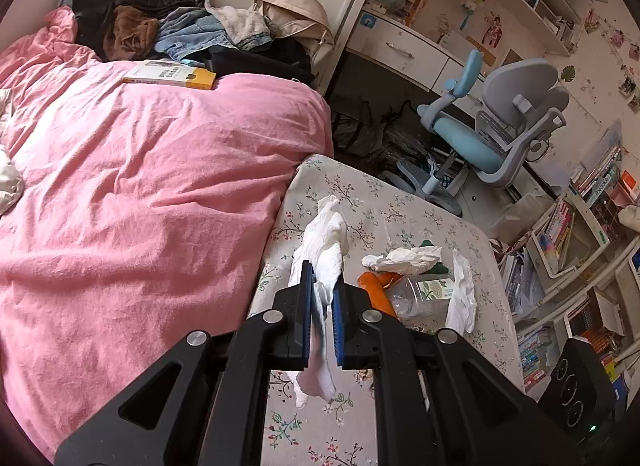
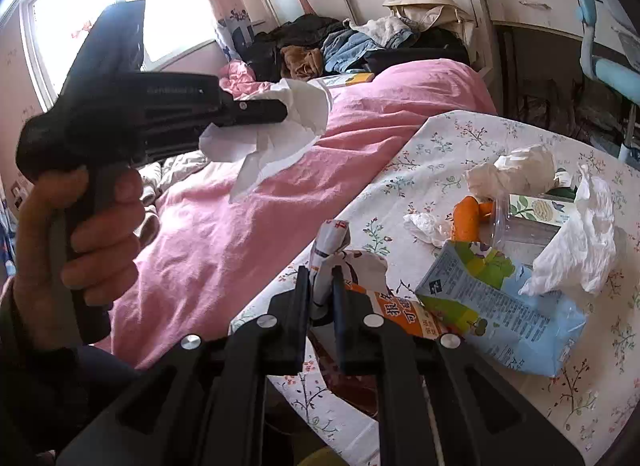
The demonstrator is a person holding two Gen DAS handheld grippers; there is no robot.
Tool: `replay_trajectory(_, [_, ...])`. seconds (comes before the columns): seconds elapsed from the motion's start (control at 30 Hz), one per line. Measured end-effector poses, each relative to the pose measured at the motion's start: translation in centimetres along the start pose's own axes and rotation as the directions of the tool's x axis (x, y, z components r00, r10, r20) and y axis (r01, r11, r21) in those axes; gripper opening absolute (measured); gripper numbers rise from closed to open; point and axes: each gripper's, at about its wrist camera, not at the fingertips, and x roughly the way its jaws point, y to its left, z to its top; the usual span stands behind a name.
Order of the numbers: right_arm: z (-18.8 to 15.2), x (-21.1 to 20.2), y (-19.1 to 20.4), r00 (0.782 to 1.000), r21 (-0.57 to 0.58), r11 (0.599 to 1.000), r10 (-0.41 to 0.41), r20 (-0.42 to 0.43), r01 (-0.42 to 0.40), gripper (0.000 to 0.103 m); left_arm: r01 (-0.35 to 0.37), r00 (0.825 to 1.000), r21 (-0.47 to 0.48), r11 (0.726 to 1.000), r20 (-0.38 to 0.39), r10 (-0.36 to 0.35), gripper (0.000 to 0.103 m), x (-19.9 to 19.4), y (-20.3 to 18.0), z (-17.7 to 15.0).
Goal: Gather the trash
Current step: 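Carry both items to the yellow bin while the right tool opens to drop the wrapper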
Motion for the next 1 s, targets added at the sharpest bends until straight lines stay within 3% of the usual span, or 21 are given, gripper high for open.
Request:
replay_trajectory(0.63, [-1.8,-3.4,0.7,0.993,0.067,0.992,0.101,0.066,-0.106,0.012,-0.002,1.0,0.004,1.0,-0.004,0.002,0.008,0.0,-0.2,0.0])
replay_trajectory(1.0, [-7.2,-6.3,2.4,0.99,0.144,0.979,0.139,0.037,-0.143,0.012,0.001,1.0,0.022,1.0,-0.007,-0.001,0.008,-0.6,0.0,-0.2])
